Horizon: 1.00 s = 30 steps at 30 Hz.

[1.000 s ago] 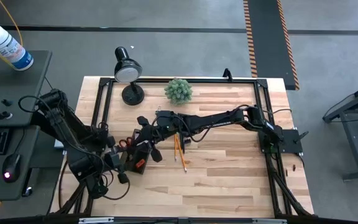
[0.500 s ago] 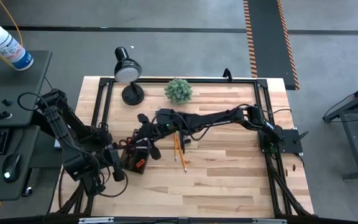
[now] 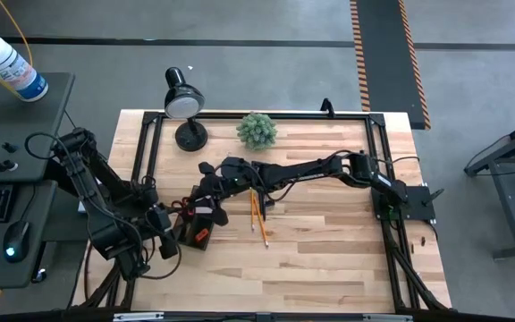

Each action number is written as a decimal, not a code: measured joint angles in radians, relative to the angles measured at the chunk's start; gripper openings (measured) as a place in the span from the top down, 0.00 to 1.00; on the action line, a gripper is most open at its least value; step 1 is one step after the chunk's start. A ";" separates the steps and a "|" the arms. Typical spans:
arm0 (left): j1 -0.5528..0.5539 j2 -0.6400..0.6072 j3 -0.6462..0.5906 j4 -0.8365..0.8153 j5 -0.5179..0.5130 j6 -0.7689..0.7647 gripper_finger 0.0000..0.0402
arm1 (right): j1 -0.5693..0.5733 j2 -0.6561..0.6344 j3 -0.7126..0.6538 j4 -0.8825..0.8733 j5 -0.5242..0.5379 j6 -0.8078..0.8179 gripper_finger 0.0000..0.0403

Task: Pick and place office supplies into organizer
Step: Put the left black pen into the desk organizer

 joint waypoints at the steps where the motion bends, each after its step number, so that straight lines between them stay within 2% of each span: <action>1: 0.000 0.000 0.000 -0.010 0.011 -0.015 0.57 | -0.001 0.006 0.000 0.006 -0.004 0.009 0.90; 11: -0.003 0.001 0.027 -0.126 0.065 -0.119 0.57 | 0.001 0.031 0.001 0.048 -0.042 0.044 0.90; 19: -0.042 -0.001 0.113 -0.205 -0.009 -0.116 0.57 | 0.003 0.069 0.001 0.077 -0.057 0.055 0.90; 30: -0.050 0.001 0.124 -0.222 -0.050 -0.116 0.57 | 0.012 0.091 0.001 0.149 -0.067 0.091 0.90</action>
